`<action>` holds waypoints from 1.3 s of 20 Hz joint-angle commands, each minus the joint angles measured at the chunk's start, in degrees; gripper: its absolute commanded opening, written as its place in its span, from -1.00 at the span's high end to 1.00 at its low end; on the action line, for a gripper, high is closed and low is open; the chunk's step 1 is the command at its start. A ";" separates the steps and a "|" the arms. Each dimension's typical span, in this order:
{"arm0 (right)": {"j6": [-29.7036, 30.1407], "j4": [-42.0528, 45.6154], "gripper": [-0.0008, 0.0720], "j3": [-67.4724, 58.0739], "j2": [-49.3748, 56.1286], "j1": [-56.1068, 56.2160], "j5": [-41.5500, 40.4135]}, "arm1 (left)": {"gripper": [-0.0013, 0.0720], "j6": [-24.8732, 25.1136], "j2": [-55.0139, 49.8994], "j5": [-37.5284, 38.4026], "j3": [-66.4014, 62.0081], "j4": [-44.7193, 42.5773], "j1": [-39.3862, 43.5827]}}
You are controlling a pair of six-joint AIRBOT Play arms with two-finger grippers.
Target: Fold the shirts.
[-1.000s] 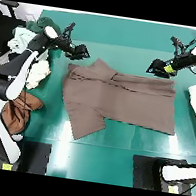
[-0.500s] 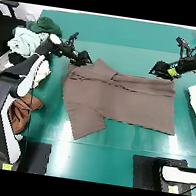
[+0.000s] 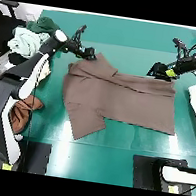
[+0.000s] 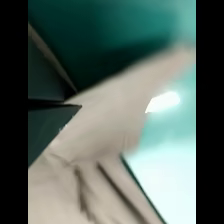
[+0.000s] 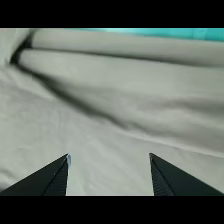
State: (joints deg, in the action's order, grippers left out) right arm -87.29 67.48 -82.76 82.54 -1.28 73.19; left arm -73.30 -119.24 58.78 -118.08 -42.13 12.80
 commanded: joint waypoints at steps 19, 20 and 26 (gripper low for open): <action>-0.02 0.00 -0.59 0.02 -1.14 0.13 7.56 | -0.25 -8.83 8.85 36.24 6.95 -19.37 6.80; -0.02 0.07 -0.59 0.02 -1.11 0.13 7.98 | -0.25 -8.83 8.85 36.02 6.80 -19.63 6.80; -0.24 7.89 -0.59 0.02 -1.16 -0.70 8.59 | -0.25 -11.76 14.86 30.86 5.49 -36.28 4.83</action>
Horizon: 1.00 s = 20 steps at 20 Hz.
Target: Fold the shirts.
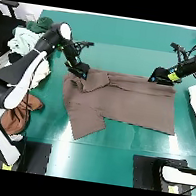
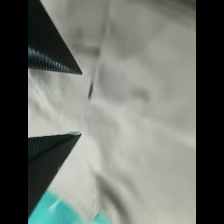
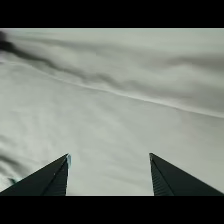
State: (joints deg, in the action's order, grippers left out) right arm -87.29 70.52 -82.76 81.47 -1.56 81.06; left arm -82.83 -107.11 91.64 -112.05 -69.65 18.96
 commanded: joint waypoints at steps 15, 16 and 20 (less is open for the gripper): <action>5.73 -5.05 -0.63 35.95 -22.88 -27.78 -2.38 | -0.25 -7.34 44.87 -23.32 58.12 1.73 -6.99; 5.73 -5.03 -0.78 37.42 -24.06 -27.80 -2.38 | -0.26 -6.82 45.33 -24.87 61.83 5.22 -6.99; 4.87 -4.85 -0.87 41.72 -28.87 -26.71 -2.86 | -1.00 -6.62 43.34 -29.97 67.08 8.46 -8.20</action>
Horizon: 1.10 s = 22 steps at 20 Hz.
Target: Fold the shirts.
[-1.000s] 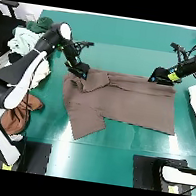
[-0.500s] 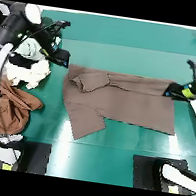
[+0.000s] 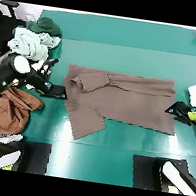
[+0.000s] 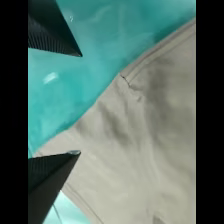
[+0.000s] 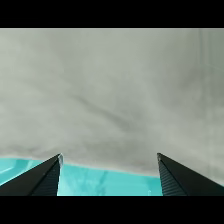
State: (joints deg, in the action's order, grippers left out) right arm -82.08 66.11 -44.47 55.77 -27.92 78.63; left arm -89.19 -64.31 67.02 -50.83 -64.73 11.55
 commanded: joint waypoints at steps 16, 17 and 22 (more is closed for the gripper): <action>-1.68 -0.52 -0.94 4.20 -3.74 -1.44 0.87 | -0.96 16.74 -1.57 4.42 19.17 21.16 -3.54; -1.68 -0.57 -0.94 4.20 -3.74 -1.44 0.83 | -0.96 17.97 -1.49 3.08 20.70 24.15 -3.54; -1.68 -0.35 -0.94 4.20 -3.74 -1.44 -0.04 | -0.96 20.24 -1.51 -9.18 22.73 37.03 2.49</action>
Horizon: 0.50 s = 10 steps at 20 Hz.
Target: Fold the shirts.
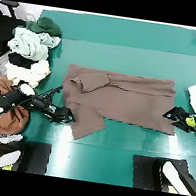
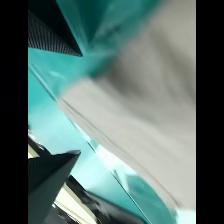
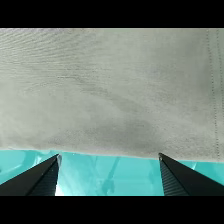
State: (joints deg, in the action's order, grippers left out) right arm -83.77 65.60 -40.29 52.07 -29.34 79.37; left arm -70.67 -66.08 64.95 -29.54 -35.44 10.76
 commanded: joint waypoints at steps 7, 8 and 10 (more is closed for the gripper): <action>-3.02 13.16 -0.94 0.02 0.35 -0.70 -4.66 | 0.89 0.46 0.26 -17.81 -0.59 9.79 8.98; -3.23 14.97 -0.94 0.02 1.31 -1.88 -4.28 | 0.89 0.46 0.26 -16.28 -2.23 9.77 8.20; -3.10 15.04 -0.94 0.04 4.02 -4.76 -4.44 | 0.89 0.48 0.26 -12.50 -5.92 9.57 7.52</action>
State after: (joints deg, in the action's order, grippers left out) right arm -85.95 76.07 -40.27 53.89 -31.62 75.53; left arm -70.13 -65.87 50.22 -31.99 -26.37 18.81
